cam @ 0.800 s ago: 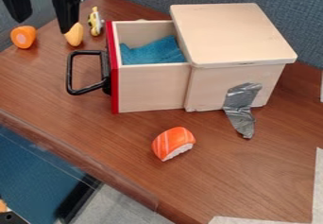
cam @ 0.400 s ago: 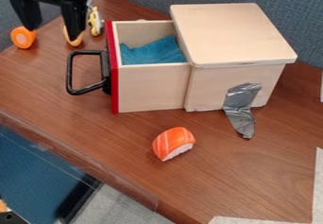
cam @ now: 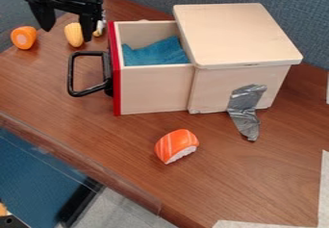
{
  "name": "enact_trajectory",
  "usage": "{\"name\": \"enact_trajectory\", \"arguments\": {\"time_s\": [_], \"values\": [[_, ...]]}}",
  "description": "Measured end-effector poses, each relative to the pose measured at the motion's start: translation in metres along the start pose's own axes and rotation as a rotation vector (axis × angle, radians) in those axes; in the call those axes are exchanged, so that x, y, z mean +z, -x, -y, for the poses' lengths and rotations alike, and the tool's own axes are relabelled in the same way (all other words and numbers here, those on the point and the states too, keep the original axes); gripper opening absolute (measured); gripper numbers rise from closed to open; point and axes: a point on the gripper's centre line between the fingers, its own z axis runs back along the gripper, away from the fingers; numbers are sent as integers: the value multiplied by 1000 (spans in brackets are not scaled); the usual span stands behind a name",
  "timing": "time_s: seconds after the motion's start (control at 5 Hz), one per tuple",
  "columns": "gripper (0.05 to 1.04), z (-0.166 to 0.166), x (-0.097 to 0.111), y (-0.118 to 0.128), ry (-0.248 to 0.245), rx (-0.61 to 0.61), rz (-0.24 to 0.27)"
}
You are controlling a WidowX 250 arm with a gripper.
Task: Put the corn into the drawer
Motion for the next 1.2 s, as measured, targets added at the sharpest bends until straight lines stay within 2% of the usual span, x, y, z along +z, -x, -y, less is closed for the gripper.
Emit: {"name": "enact_trajectory", "arguments": {"time_s": [0.2, 0.4, 0.6, 0.8, 1.2], "values": [[1000, -1, -19, -18, -6, 104, 57], [1000, -5, -24, -39, -22, 184, 104], [1000, -8, -35, -60, -22, 241, 129], [1000, -18, -52, -70, -48, 297, 131], [1000, -32, -82, -73, -104, 337, 106]]}}
